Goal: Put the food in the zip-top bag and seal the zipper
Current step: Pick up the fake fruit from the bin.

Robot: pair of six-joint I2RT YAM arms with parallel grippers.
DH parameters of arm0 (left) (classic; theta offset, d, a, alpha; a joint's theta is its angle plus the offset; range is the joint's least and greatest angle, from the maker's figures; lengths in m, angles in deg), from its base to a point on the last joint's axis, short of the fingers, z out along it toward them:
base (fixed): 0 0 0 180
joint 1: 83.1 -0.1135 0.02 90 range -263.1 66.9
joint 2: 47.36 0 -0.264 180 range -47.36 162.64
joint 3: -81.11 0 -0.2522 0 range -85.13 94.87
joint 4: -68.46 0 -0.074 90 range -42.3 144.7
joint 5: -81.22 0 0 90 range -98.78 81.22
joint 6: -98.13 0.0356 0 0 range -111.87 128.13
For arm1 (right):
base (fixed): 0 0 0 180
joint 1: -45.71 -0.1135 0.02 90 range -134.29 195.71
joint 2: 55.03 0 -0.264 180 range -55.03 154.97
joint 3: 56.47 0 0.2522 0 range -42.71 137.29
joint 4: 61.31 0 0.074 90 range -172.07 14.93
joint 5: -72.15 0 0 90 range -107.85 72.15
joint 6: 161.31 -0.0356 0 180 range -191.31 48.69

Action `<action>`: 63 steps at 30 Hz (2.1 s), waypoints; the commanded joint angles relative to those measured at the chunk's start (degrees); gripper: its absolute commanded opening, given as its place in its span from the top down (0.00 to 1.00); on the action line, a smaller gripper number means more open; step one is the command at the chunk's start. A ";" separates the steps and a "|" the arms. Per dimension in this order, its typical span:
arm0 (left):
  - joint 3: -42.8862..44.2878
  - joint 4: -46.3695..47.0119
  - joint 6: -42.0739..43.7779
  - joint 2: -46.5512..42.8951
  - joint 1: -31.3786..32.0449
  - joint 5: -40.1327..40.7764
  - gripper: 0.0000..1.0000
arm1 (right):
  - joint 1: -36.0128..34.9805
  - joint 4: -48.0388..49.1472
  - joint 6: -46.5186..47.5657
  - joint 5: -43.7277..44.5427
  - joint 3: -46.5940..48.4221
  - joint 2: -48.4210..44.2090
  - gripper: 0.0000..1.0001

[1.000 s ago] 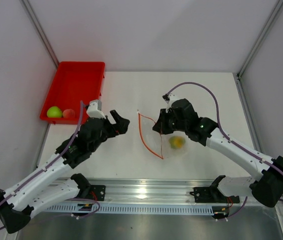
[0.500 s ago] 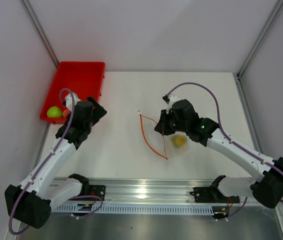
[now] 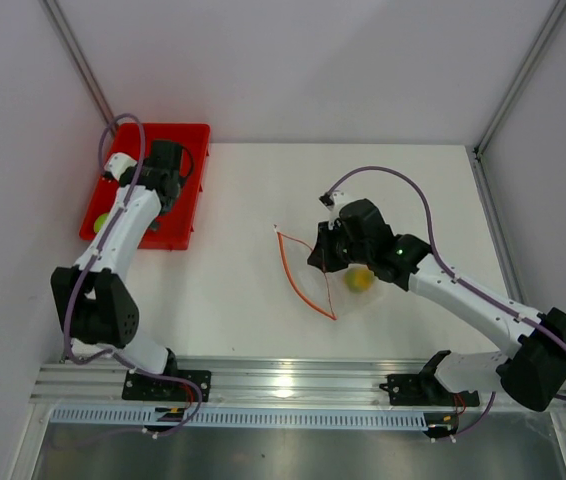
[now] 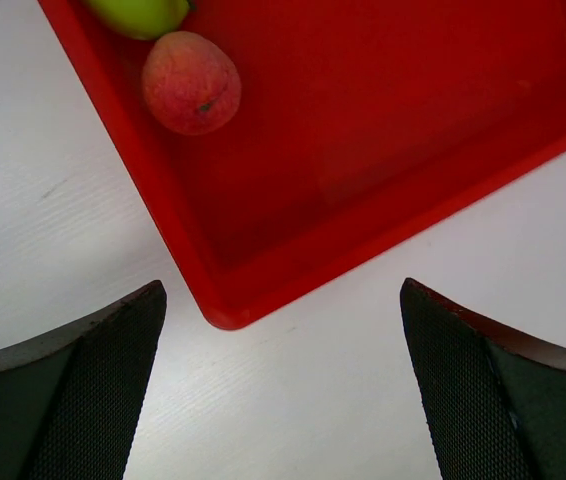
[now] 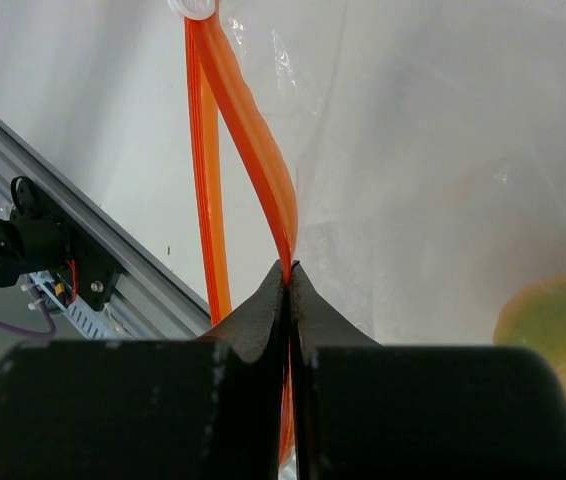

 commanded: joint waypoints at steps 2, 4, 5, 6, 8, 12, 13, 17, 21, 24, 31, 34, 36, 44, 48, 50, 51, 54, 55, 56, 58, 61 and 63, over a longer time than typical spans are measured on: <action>7.99 -9.34 -7.40 6.22 -3.44 3.52 0.00 | 0.24 0.39 1.60 0.25 0.67 0.62 1.00; 11.68 -11.80 -8.64 10.35 -5.90 1.51 0.01 | 0.24 0.56 1.77 -0.10 0.49 0.62 1.00; 12.30 -11.81 -8.64 11.67 -6.43 0.98 0.01 | 0.24 0.65 1.78 -0.19 0.32 0.70 1.00; 12.82 -12.42 -9.16 12.81 -6.96 0.71 0.00 | 0.24 0.82 1.86 -0.27 0.05 0.70 1.00; 14.32 -11.81 -9.52 16.07 -9.33 -0.34 0.01 | 0.24 1.17 1.86 -0.54 -0.21 0.88 1.00; 15.29 -9.27 -9.17 20.03 -12.49 -2.63 0.00 | 0.24 1.70 2.13 -1.33 -0.83 1.06 1.00; 15.46 -7.69 -8.65 20.55 -12.93 -3.07 0.00 | 0.24 1.88 2.21 -1.50 -1.18 1.14 1.00; 15.47 -3.74 -6.71 22.58 -14.78 -4.30 0.02 | 0.24 2.76 2.30 -1.94 -2.14 1.23 1.00; 16.34 -2.06 -5.22 24.16 -16.45 -6.14 0.03 | 0.24 3.72 2.30 -2.12 -3.20 1.41 1.00; 16.87 -0.57 -4.51 24.95 -17.33 -7.29 0.03 | 0.33 4.16 2.39 -2.21 -3.73 1.58 1.00; 19.24 -1.87 -4.86 28.37 -18.38 -10.10 0.04 | 0.50 4.34 2.57 -1.68 -4.34 1.41 1.00; 21.00 -5.81 -7.05 30.92 -19.09 -11.33 0.05 | 0.68 4.25 2.57 -1.68 -4.61 1.06 1.00; 21.88 -7.67 -8.89 32.15 -19.61 -12.74 0.05 | 0.86 4.25 2.57 -1.68 -4.70 1.06 1.00; 23.11 -10.84 -10.14 33.30 -19.79 -11.95 0.08 | 1.12 4.52 2.30 -1.68 -5.66 0.71 1.00; 23.55 -13.92 -11.71 33.21 -20.06 -9.41 0.02 | 1.21 4.96 1.95 -2.12 -5.84 0.62 1.00; 23.64 -13.92 -11.72 33.39 -20.23 -9.66 0.02 | 1.21 5.04 1.95 -2.21 -5.84 0.62 1.00; 24.08 -14.35 -11.63 33.91 -20.32 -9.75 0.02 | 1.21 5.04 1.86 -2.21 -5.84 0.70 1.00; 26.88 -17.33 -11.89 36.10 -20.41 -10.10 0.02 | 1.21 5.13 1.86 -2.21 -5.84 0.53 1.00; 27.68 -18.22 -12.15 36.55 -20.41 -10.19 0.01 | 1.21 5.13 1.86 -2.12 -5.84 0.53 1.00; 28.03 -18.92 -12.77 36.99 -20.49 -10.28 0.01 | 1.21 5.04 1.86 -2.12 -5.84 0.36 1.00; 28.04 -18.40 -12.86 37.17 -20.58 -10.89 0.01 | 1.21 5.04 1.86 -2.03 -6.01 0.09 1.00; 28.30 -17.79 -12.86 37.52 -20.67 -11.60 0.01 | 1.30 5.22 1.86 -1.86 -6.19 0.09 1.00; 28.91 -18.13 -12.86 37.78 -20.67 -11.34 0.01 | 1.30 5.31 1.69 -1.86 -6.19 0.18 1.00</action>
